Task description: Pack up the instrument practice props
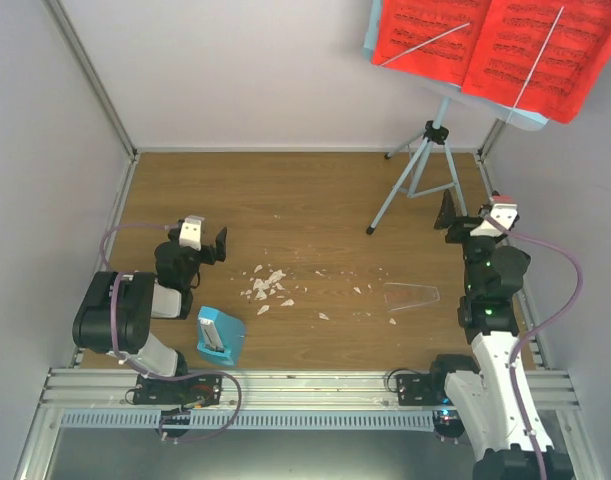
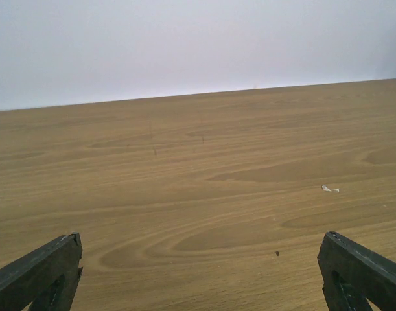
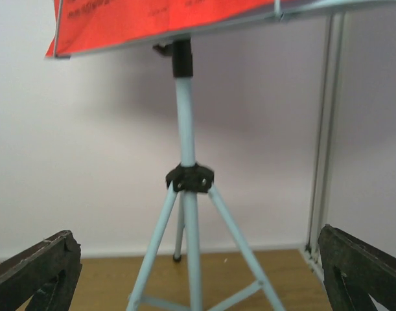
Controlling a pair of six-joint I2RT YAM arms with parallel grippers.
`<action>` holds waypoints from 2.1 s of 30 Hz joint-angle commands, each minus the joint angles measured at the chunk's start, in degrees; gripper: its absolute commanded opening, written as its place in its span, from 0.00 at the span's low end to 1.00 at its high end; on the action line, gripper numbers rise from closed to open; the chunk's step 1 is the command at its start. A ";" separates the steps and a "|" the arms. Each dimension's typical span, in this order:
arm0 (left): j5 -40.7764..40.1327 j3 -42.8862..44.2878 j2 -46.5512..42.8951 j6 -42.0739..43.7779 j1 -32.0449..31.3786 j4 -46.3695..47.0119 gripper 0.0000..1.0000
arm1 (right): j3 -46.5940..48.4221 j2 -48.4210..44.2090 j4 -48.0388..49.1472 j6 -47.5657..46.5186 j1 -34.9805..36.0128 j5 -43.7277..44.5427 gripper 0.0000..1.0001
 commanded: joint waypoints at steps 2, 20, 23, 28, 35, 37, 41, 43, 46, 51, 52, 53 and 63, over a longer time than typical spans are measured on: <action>0.22 0.20 -0.57 1.16 -0.01 4.51 0.99 | 2.36 -3.66 -6.47 2.58 0.51 -7.39 1.00; 0.26 0.21 -0.56 1.16 0.01 4.55 0.99 | 12.74 23.96 -19.17 6.39 39.18 -18.60 1.00; 0.23 0.21 -0.66 1.21 -0.01 4.51 0.99 | 11.51 27.58 -12.16 4.81 47.63 -22.00 0.99; 0.20 0.21 -0.62 1.15 0.00 4.50 0.99 | 16.15 38.15 -6.17 2.38 57.45 -24.21 0.95; 0.26 0.21 -0.61 1.21 -0.02 4.52 0.99 | 23.26 50.20 0.66 0.12 66.47 -23.70 0.88; 0.24 0.21 -0.61 1.17 -0.03 4.50 0.99 | 25.53 52.80 0.67 -0.74 67.81 -23.53 0.87; 0.27 0.21 -0.55 1.21 -0.03 4.50 0.99 | 28.73 57.30 -0.46 -3.00 69.87 -23.69 0.87; 0.22 0.21 -0.55 1.23 -0.02 4.56 0.99 | 30.24 59.71 -1.11 -4.30 70.93 -23.30 0.89; 0.25 0.21 -0.55 1.20 0.04 4.52 0.99 | 31.95 62.18 -1.65 -4.88 71.95 -22.62 0.87; -0.08 -0.11 -0.74 1.10 -0.02 5.04 0.99 | 32.26 63.69 -0.97 -4.49 72.73 -21.88 0.78; -0.29 0.04 -1.47 1.04 0.01 4.19 0.99 | 32.31 63.98 -0.92 -4.34 72.82 -21.81 0.74; -0.67 0.47 -2.90 1.10 0.02 2.27 0.99 | 32.26 64.26 -0.88 -4.17 72.95 -21.66 0.69; -16.15 18.89 -29.58 -14.11 0.01 -50.50 0.99 | 31.44 65.08 2.23 -2.16 73.19 -17.74 0.56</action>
